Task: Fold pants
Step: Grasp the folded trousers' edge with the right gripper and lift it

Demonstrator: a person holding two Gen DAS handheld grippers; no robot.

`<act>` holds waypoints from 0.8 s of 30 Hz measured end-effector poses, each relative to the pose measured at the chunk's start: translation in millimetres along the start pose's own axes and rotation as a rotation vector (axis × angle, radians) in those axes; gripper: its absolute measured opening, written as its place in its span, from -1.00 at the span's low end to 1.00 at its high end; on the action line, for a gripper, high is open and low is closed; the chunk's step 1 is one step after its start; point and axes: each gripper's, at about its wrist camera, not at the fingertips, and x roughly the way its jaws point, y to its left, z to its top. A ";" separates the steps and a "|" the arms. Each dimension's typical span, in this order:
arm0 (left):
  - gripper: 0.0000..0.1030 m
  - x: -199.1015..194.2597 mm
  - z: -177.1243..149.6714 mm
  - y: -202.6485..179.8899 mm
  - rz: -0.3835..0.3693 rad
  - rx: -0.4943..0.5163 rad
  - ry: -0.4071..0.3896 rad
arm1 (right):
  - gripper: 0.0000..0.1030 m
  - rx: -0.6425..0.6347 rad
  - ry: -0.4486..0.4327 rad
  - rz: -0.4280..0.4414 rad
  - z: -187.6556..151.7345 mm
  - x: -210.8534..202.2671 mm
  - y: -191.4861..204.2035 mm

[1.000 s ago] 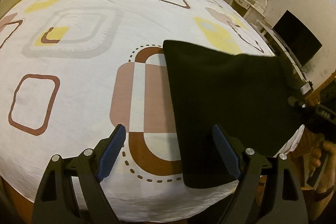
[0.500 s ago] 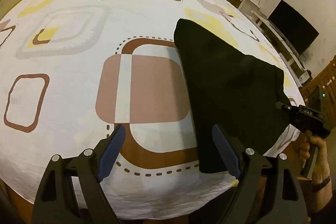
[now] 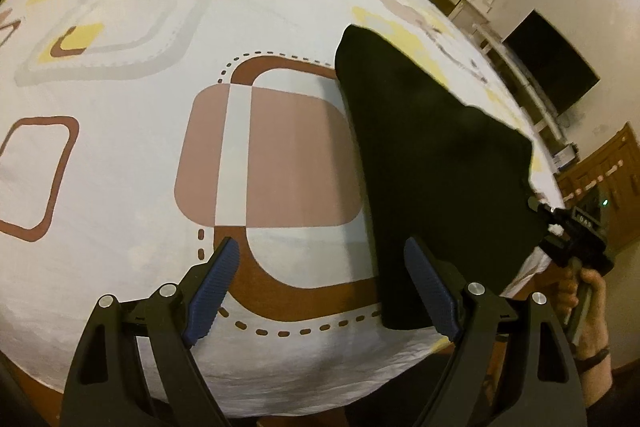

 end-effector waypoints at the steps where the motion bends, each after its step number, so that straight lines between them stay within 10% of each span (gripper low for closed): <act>1: 0.62 -1.6 1.8 1.5 -0.023 -0.005 0.002 | -0.04 0.001 -0.012 0.010 2.0 -8.0 -0.3; 2: 0.62 -3.4 3.9 2.7 -0.058 -0.009 0.008 | 0.41 -0.005 -0.026 0.017 3.7 -15.3 0.5; 4: 0.62 -4.6 5.7 3.1 -0.128 -0.010 0.024 | 0.64 -0.033 -0.089 -0.049 6.4 -34.5 4.0; 24: 0.65 54.4 0.6 -26.9 -0.422 -0.102 0.168 | 0.64 0.017 0.067 0.070 -5.8 7.4 -11.6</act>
